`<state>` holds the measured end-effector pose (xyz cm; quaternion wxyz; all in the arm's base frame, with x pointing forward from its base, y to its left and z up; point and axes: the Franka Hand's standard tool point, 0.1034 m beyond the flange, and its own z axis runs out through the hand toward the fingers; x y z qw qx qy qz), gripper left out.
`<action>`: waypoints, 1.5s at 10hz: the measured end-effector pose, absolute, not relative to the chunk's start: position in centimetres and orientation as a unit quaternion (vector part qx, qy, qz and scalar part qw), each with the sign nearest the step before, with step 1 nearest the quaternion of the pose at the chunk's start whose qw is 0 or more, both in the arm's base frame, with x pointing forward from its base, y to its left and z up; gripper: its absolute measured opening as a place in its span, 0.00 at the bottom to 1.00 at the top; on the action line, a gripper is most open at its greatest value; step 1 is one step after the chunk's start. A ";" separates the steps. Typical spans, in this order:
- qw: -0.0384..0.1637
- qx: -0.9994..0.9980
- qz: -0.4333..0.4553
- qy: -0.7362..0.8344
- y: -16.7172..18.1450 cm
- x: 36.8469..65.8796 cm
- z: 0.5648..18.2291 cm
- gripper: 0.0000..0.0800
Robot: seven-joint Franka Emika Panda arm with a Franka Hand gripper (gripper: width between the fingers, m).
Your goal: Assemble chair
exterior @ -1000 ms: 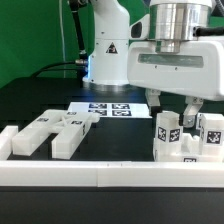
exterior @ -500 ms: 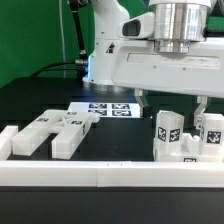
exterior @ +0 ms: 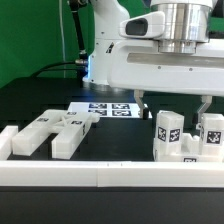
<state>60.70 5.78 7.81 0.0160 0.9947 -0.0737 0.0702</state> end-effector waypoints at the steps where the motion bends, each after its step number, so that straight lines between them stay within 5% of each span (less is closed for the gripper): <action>1: 0.022 0.997 0.069 -0.028 5.6 60.7 7.8 0.81; 6: 0.028 0.996 0.067 0.047 5.4 60.7 7.8 0.81; 7: 0.028 0.996 0.067 0.044 5.4 60.7 7.8 0.54; 8: 0.027 0.997 0.067 0.036 5.4 60.7 7.8 0.36; 15: 0.015 0.987 0.072 -0.144 5.1 60.8 7.8 0.36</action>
Offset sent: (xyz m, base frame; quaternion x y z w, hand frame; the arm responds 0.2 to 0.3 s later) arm 0.0002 0.0016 0.0001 0.0004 0.0022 -0.1857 0.9826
